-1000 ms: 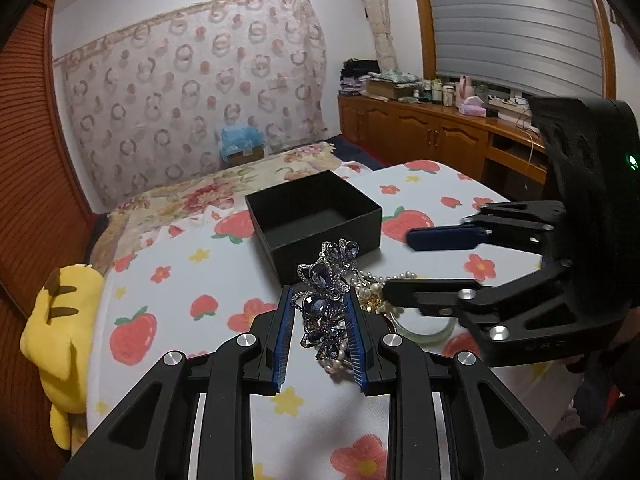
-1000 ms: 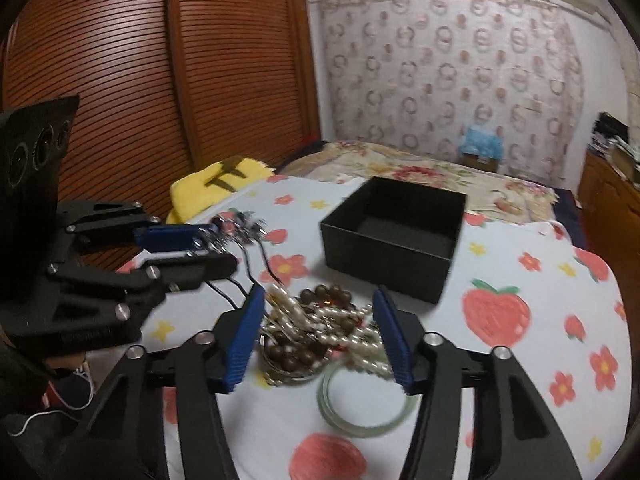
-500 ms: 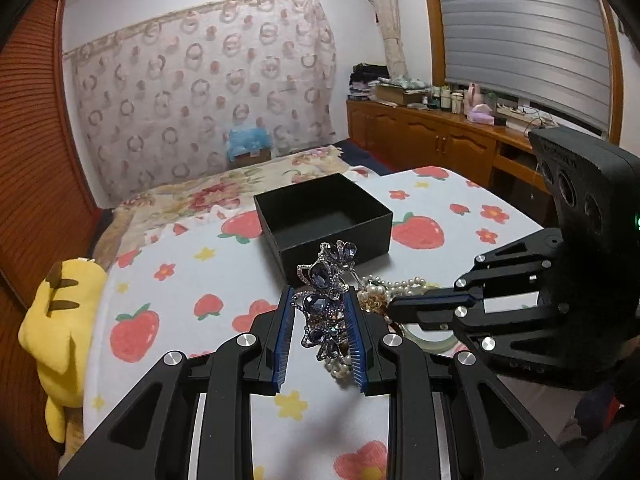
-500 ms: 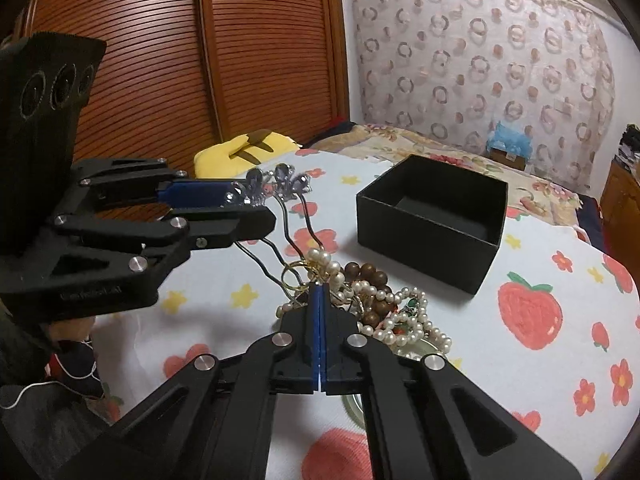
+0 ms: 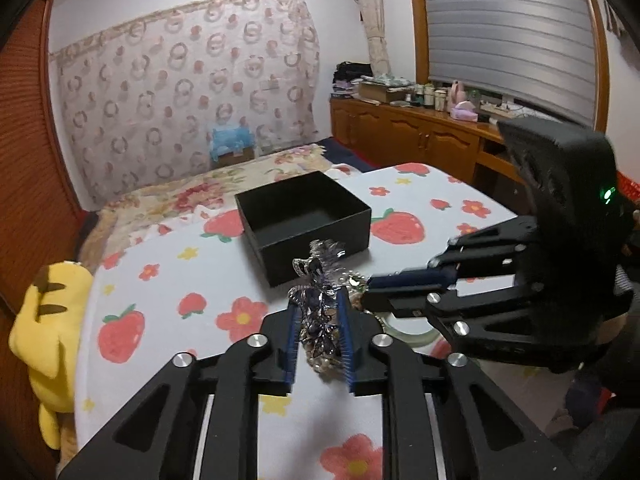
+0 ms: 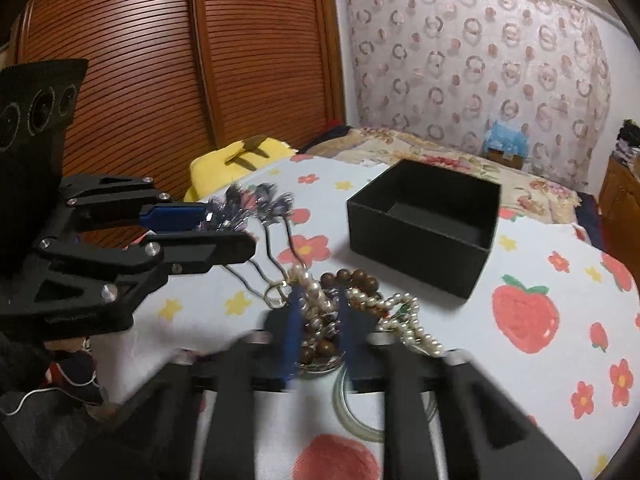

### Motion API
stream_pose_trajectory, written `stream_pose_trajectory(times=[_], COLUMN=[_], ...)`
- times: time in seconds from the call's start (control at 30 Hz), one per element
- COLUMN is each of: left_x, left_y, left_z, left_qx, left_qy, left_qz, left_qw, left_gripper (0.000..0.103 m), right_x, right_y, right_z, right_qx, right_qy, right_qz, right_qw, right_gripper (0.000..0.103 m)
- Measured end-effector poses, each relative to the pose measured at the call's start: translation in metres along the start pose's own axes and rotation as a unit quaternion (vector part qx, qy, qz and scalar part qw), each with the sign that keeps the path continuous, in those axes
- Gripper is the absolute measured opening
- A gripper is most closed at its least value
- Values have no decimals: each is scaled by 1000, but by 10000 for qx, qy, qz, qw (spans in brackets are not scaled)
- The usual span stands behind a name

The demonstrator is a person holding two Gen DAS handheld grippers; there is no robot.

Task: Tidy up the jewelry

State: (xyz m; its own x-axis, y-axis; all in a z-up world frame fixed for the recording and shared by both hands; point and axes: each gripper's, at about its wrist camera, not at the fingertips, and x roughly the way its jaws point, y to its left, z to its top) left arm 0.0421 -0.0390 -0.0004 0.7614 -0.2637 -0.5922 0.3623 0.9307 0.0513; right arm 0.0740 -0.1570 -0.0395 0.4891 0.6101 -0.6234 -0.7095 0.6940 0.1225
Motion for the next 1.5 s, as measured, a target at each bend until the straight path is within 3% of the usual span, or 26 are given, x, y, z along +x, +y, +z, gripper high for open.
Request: stream_pose_trajectory(times=[0.47,0.53,0.6,0.63,1.07,1.1,1.13,1.17,1.33,1.5], left_x=[0,-2,-4,-6,-18,-19,-20,-20,-24,-30], left_y=[6,10,14,16,26,26,27,28,39,48], left_z=[0,1,3,4,16,17,17,17,16,17], left_qx=[-51,-127,-210,-247,-443,-461,-472,-472,-737,-1051], left_qy=[-143,-163,-198,-215,-356,-367,-388,-408,-562,-733], left_qz=[-100,-113,-143,-163,-393,-420,-430,-410,-274,-407], left_qw=[9998,9997,9995,9993,9976,9974,9972,9972,9953,9909], left_gripper=[12,12,11,11,10,10,10,10,11,12], right_x=[1,3,4,4,35,37,37,35,15,-3], right_y=[2,0,-1,-1,16,15,13,11,11,18], right_z=[-4,-6,-8,-8,4,5,6,7,4,0], right_qx=[-176,-155,-122,-114,-731,-734,-702,-660,-727,-867], right_qy=[83,114,126,132,497,506,482,432,199,117], right_qz=[-115,-91,-74,-33,-191,-262,-299,-310,-210,-189], right_qw=[9997,9998,9998,9998,9959,9957,9959,9964,9969,9960], right_gripper=[3,13,38,39,39,35,25,8,8,8])
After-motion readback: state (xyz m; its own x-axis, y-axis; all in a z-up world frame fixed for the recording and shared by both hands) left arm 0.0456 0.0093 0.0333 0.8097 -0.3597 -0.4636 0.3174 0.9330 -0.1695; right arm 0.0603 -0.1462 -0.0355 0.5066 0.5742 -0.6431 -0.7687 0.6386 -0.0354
